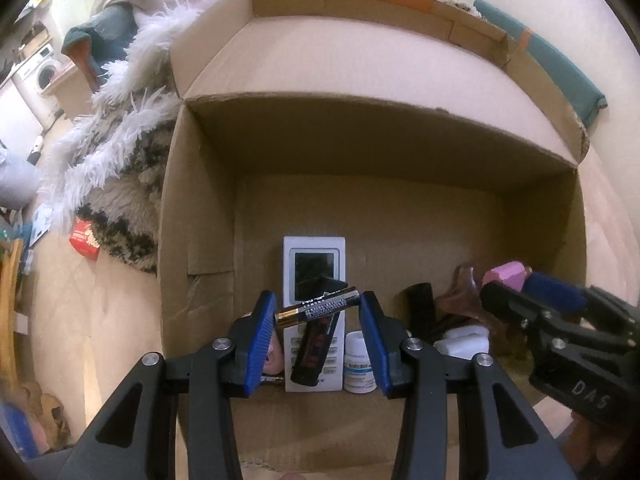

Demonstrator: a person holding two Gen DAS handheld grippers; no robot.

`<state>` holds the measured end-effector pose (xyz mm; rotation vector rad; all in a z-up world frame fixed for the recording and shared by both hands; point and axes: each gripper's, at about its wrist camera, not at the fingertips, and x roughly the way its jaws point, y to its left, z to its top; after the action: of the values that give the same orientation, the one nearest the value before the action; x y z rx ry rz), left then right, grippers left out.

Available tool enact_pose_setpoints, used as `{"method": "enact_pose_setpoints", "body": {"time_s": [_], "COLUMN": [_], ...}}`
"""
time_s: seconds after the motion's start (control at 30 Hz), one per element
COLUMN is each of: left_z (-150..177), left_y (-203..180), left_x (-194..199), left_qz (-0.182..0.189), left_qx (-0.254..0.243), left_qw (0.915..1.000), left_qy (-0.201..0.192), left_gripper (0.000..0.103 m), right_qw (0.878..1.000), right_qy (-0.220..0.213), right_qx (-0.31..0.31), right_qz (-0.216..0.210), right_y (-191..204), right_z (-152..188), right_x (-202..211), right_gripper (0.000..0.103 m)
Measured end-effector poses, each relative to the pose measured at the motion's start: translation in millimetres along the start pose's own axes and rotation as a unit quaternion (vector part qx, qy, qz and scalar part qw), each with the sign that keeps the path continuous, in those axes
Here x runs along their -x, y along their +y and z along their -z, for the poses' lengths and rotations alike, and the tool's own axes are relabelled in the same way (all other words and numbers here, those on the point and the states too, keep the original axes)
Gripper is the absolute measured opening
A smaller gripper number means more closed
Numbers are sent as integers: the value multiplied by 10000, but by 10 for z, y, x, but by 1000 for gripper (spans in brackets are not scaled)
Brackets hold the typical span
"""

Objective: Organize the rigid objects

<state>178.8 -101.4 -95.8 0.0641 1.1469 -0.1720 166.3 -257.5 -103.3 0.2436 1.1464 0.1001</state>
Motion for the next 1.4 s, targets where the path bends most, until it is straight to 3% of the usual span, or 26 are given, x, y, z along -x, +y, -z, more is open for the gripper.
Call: {"method": "enact_pose_setpoints", "body": {"time_s": [0.03,0.07,0.1,0.2,0.23,0.3,0.37,0.47,0.63,0.77,0.9,1.1,1.4], "left_z": [12,19,27,51,56,56,53,45,17,9,17,212,633], "left_y": [-9,-15,-25,-62,-76,-105,-110,-57,98,189,234,310,437], "left_x": [-7,-9,-6,23,37,63,109,188,469,698,817,1165,1446], "left_qz": [8,20,31,30,44,108,170,261,556,289,-9,-328,-391], "left_qx": [-6,-10,-16,-62,-81,-105,-91,-39,281,288,312,199,340], "left_qw": [10000,10000,10000,10000,9999,9999,9997,9993,9971,9963,9971,9927,9895], "left_qy": [9,20,21,-32,-49,-78,-152,-281,-435,-755,-689,-1145,-1348], "left_gripper": [40,44,55,67,69,84,90,103,103,103,103,103,102], "right_qw": [10000,10000,10000,9996,9994,9990,9984,9977,9948,9921,9903,9878,9848], "right_qy": [-3,-11,-28,-104,-148,-257,-327,-441,-653,-832,-931,-1393,-1719], "right_qx": [-7,-17,-39,-123,-150,-200,-253,-318,-464,-599,-661,-449,117], "right_qz": [-3,-16,-52,-246,-269,-304,-374,-395,-623,-722,-795,-533,-235], "right_y": [-7,-5,-6,-36,-42,-56,-67,-81,-106,-148,-168,-87,93], "right_z": [0,-3,-7,-15,-21,-40,-54,-69,-86,-59,27,206,646], "right_x": [6,5,9,54,72,112,145,203,335,450,587,935,1306], "right_gripper": [65,66,66,74,78,90,103,103,103,103,103,103,103]}}
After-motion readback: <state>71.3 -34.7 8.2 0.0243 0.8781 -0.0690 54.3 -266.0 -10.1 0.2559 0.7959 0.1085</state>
